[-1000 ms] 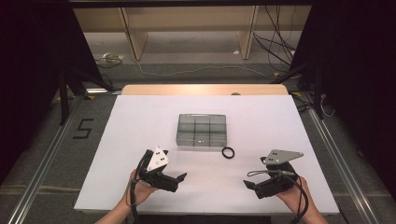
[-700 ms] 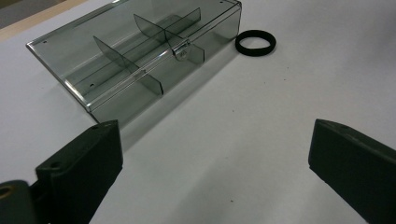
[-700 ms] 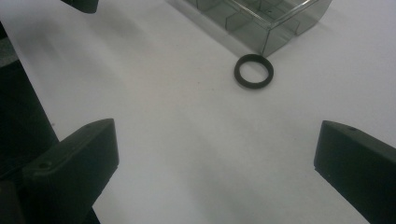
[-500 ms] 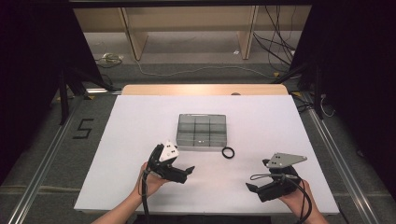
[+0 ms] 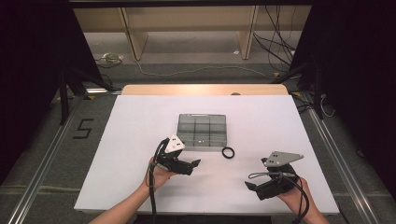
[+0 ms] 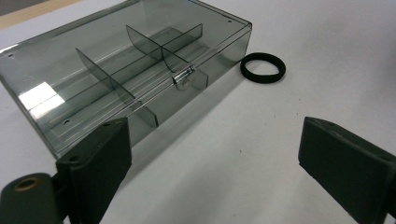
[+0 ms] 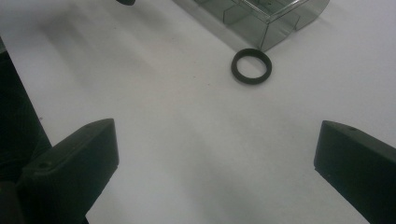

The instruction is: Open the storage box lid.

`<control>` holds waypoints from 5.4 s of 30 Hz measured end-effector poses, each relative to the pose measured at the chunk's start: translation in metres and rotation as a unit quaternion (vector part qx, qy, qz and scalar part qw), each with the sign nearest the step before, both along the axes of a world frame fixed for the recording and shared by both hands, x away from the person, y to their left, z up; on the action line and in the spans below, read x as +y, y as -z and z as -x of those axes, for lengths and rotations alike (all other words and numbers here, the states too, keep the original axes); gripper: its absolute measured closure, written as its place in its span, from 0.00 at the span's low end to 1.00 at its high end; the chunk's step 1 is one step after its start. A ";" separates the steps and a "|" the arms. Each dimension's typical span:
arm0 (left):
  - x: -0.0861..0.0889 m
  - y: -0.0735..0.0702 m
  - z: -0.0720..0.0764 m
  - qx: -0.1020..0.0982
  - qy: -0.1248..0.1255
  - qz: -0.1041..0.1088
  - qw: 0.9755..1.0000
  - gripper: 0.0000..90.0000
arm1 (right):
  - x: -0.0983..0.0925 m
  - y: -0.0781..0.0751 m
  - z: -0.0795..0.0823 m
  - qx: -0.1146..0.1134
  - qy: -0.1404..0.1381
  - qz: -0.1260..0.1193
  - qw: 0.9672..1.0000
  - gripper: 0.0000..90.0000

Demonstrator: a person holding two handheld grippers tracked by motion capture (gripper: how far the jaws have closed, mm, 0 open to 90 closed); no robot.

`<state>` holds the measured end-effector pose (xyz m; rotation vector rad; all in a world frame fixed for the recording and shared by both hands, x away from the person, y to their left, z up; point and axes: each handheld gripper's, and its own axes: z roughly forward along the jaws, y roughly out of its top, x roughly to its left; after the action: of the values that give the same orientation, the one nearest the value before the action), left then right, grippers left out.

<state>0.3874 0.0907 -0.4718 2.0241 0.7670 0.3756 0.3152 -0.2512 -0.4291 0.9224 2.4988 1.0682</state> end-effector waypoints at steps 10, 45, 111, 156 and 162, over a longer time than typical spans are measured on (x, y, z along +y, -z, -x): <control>-0.011 0.007 -0.007 0.020 0.002 -0.009 1.000 0.11 | 0.000 0.001 -0.002 0.001 -0.002 0.005 1.000 0.01; -0.025 0.023 -0.027 0.042 -0.040 0.034 0.998 0.59 | 0.004 0.003 -0.002 0.001 -0.018 0.011 1.000 0.01; -0.013 0.032 -0.033 0.057 -0.069 0.116 0.989 0.92 | 0.006 0.004 -0.002 0.001 -0.017 0.025 1.000 0.01; -0.009 0.032 -0.034 0.064 -0.066 0.132 0.987 0.93 | 0.005 0.003 -0.002 0.000 -0.016 0.025 1.000 0.01; -0.008 0.032 -0.034 0.064 -0.065 0.132 0.987 0.93 | 0.005 0.003 -0.002 0.000 -0.016 0.024 1.000 0.01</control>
<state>0.4214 0.0822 -0.5043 1.7666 0.9777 0.2063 0.3175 -0.2459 -0.4324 0.8727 2.5353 1.0122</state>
